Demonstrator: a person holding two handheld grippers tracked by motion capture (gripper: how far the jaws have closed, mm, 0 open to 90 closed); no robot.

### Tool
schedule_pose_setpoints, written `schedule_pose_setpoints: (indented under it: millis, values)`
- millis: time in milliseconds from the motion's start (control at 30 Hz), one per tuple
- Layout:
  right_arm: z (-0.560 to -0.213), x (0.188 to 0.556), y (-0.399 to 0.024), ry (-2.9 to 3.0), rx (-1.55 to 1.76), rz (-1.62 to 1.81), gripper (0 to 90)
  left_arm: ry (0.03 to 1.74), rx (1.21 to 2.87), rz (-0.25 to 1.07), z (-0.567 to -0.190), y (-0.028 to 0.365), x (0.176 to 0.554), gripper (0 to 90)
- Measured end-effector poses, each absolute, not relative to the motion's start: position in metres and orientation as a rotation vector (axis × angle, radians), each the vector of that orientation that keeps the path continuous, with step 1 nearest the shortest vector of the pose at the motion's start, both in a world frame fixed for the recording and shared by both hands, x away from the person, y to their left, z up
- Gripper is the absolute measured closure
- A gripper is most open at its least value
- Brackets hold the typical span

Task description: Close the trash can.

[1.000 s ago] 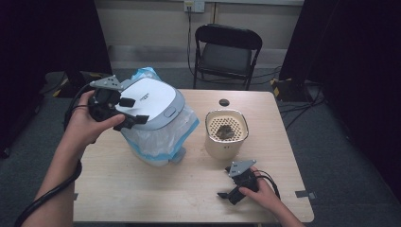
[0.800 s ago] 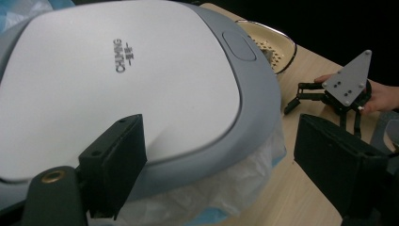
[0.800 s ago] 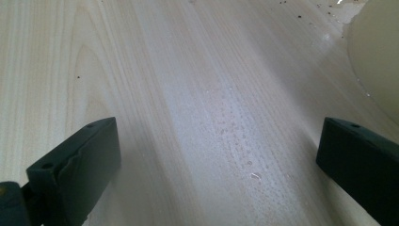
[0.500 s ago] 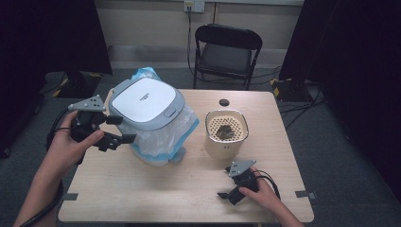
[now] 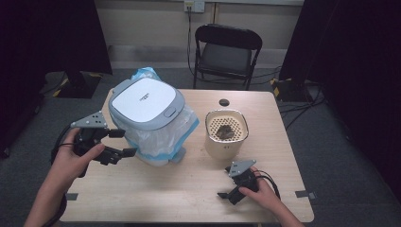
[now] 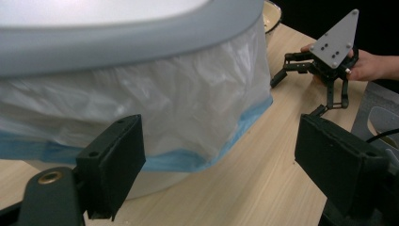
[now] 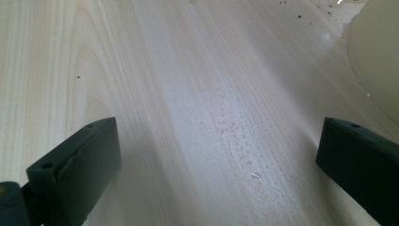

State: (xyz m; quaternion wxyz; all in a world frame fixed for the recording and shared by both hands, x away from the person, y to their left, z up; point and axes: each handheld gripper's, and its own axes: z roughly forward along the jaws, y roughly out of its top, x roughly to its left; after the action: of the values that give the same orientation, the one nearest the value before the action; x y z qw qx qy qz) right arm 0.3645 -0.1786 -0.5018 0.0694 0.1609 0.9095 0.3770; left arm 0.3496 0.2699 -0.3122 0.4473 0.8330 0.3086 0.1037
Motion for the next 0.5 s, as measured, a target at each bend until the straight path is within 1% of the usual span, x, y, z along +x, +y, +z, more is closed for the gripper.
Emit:
schedule_pose_setpoints:
  millis: [300, 400, 433, 467, 500]
  values:
    - [-0.502, 0.364, -0.179, 2.740, 0.485, 1.134, 0.0, 0.753, 2.073, 0.220, -0.343, 0.264, 0.346, 16.1]
    - [-0.502, 0.364, -0.179, 2.739, 0.482, 1.134, 0.0, 0.744, 2.062, 0.199, -0.360, 0.259, 0.342, 16.1]
    - [-0.502, 0.364, -0.179, 2.739, 0.482, 1.134, 0.0, 0.744, 2.062, 0.199, -0.360, 0.259, 0.342, 16.1]
    - [-0.502, 0.364, -0.179, 2.740, 0.485, 1.133, 0.0, 0.745, 2.061, 0.184, -0.371, 0.256, 0.340, 16.1]
    - [-0.502, 0.364, -0.179, 2.740, 0.485, 1.133, 0.0, 0.745, 2.061, 0.184, -0.371, 0.256, 0.340, 16.1]
